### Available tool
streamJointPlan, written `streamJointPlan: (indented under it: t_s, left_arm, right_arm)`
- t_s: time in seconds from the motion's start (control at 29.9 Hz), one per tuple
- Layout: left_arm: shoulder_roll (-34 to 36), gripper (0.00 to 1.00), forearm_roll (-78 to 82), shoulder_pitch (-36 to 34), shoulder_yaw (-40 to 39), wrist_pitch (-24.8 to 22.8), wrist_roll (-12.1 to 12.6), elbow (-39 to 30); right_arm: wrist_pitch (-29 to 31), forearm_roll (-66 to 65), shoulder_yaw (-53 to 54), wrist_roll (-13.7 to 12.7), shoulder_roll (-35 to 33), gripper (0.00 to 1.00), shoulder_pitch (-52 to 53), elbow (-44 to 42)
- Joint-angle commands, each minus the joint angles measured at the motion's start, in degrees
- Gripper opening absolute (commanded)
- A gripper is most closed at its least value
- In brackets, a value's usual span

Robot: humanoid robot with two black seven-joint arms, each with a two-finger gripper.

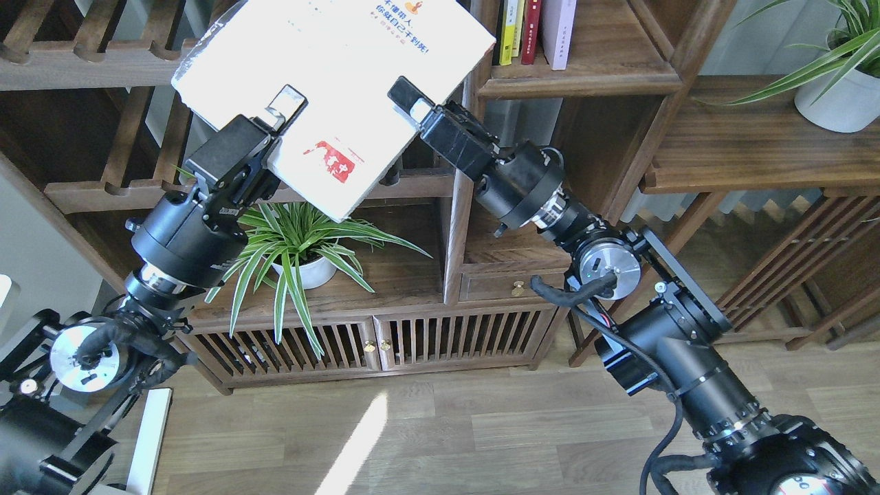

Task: Organize books on shelf
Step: 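Bring the right gripper to the white book's edge beside the left gripper, then grasp the white book with the right gripper and release the left gripper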

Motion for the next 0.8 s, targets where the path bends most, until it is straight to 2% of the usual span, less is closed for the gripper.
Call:
streamJointPlan:
  t_s: [0.0, 0.37, 0.6, 0.77]
  left_arm:
    - [0.07, 0.03, 0.01, -0.08, 0.04, 0.0, 0.04, 0.05]
    - [0.24, 0.03, 0.01, -0.17, 0.56, 0.0, 0.04, 0.05]
    - [0.33, 0.03, 0.01, -0.25, 1.0, 0.0, 0.04, 0.05]
    - [0.5, 0.04, 0.01, -0.08, 1.0, 0.0, 0.04, 0.05]
  right_arm:
    - [0.0, 0.06, -0.98, 0.1, 0.0, 0.94, 0.23, 0.11]
    - [0.0, 0.24, -2.38, 0.37, 0.0, 0.94, 1.54, 0.11]
    - [0.0, 1.9, -3.35, 0.46, 0.0, 0.77, 1.72, 0.11]
    - [0.0, 2.43, -4.49, 0.46, 0.0, 0.74, 2.25, 0.11]
